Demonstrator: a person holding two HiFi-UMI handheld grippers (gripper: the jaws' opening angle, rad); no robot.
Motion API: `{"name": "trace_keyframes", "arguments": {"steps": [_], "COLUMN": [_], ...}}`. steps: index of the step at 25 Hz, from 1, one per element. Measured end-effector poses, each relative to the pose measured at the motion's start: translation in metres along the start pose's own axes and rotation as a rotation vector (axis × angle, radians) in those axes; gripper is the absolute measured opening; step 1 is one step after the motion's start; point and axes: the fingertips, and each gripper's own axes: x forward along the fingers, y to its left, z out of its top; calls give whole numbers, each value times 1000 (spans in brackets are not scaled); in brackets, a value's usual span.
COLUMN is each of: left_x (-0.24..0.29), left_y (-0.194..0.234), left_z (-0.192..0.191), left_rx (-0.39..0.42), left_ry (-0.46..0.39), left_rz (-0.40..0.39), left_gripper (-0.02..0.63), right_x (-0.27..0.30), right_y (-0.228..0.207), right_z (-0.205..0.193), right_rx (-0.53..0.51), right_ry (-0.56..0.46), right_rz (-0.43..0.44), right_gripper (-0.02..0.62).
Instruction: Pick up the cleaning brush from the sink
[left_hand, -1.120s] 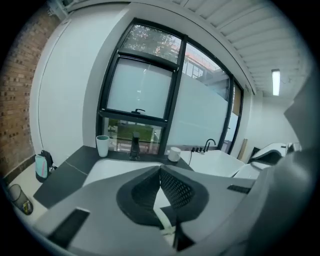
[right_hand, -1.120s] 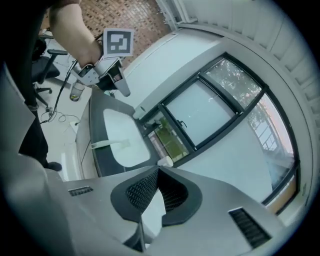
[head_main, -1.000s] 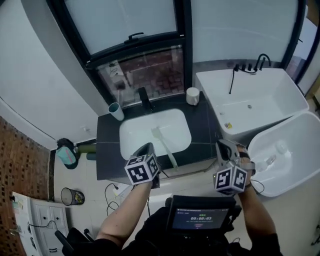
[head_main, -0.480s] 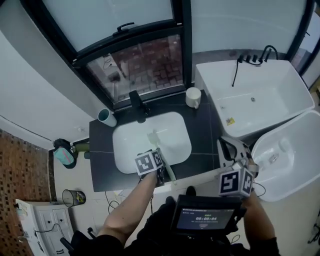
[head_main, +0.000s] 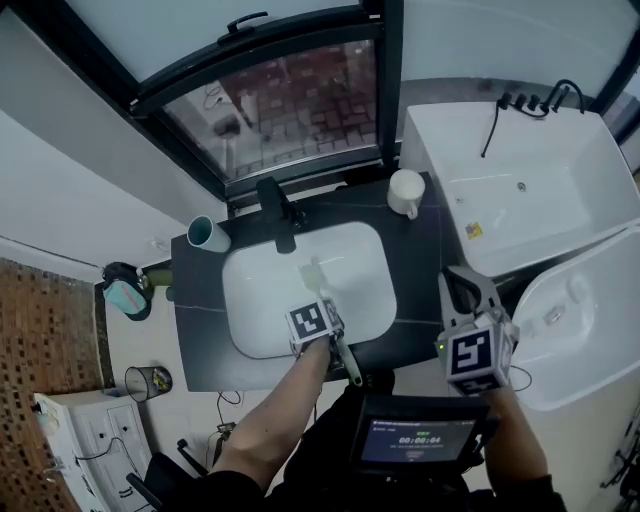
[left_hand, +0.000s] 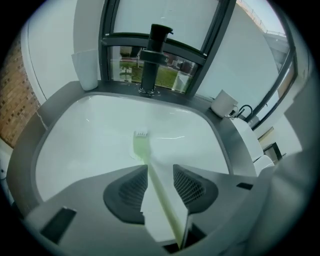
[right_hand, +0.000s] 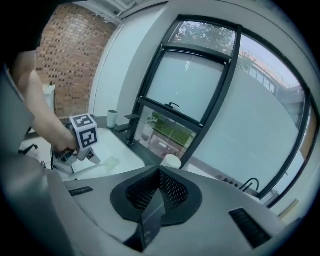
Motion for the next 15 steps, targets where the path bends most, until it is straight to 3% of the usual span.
{"name": "trace_keyframes", "arguments": {"steps": [1,3,7,15], "left_x": [8,30,66,106], "left_y": [8,10,13,3], "left_z": [0,6,18,17], "left_rx": [8,10,17,36], "left_ry": [33,78,95,138], "left_rz": [28,11,-6,-70], "left_gripper": [175,187,187,201], "right_x": [18,55,113,159], "right_y": [5,14,35,78], "right_z": [1,3,-13,-37], "right_rx": [62,176,344,449], "right_ry": [5,30,105,212], "right_rz": [21,60,112,174], "right_gripper": [-12,-12,-12,-12]}}
